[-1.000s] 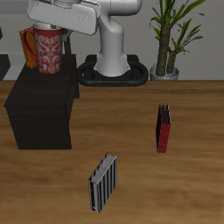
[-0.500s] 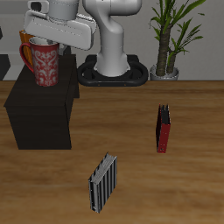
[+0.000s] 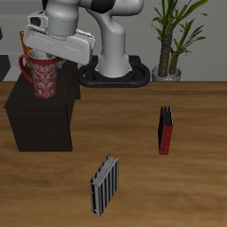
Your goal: Place the orange book upright on top of the shelf and place the red mug on top of the shelf
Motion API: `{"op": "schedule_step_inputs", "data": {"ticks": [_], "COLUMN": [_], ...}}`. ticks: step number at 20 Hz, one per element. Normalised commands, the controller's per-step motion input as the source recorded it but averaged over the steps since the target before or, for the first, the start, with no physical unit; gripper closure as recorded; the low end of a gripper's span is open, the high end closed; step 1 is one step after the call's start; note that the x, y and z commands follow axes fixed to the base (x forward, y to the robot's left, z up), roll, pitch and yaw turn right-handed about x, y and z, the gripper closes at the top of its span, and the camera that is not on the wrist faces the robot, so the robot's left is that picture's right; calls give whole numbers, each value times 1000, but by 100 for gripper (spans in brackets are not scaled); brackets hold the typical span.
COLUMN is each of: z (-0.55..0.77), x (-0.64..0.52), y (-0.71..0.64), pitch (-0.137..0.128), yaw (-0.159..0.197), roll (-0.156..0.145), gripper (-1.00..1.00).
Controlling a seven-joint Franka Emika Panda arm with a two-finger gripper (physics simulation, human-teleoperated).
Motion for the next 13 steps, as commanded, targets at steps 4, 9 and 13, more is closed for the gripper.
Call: {"op": "schedule_step_inputs", "data": {"ticks": [4,9,13], "z": [-95,44,139], "x": [21,-38,-56], "y": [-45,33,-28], "pitch": [2,-21,-19], "yaw": [31,5,-7], "roll": [-35,-11,-13], "gripper": [-100,-100,-100]}}
